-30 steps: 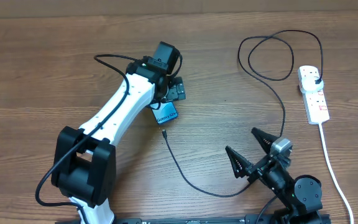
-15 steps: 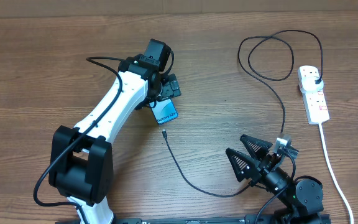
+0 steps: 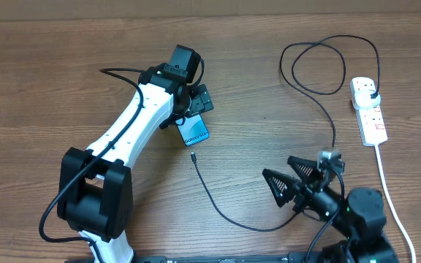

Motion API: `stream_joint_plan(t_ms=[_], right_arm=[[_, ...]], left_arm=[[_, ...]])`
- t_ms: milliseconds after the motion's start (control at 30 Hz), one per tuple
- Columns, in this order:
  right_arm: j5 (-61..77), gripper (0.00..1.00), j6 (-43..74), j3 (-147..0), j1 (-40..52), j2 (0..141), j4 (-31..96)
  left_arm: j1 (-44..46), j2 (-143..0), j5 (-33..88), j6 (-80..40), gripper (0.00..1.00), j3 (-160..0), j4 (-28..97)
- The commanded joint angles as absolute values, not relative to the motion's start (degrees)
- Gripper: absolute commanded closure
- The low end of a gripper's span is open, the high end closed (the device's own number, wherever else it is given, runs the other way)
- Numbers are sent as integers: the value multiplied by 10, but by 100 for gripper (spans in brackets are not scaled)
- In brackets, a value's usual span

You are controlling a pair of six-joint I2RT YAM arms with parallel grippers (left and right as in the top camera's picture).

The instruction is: Plug charger to phone and switch on socket

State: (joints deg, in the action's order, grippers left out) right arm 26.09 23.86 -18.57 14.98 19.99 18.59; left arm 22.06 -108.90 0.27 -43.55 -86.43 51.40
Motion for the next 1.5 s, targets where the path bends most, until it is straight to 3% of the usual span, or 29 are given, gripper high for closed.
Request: stream_joint_plan(t_ms=[0,500,1233,1467], right_arm=[[253,1,185,-234,148,266,191],[241,0,119,-350,149,488,233],[240,0,115,-350,149,494,231],[240,0,115,-350,149,494,235]], left_arm=[[217,-1103,10,-460,0,-879,512],[217,-1202,8,-468,0,-879,505],[224,-1252,-3,-494,0,-879,484],[224,-1252,-18,-500,4,-879,502]])
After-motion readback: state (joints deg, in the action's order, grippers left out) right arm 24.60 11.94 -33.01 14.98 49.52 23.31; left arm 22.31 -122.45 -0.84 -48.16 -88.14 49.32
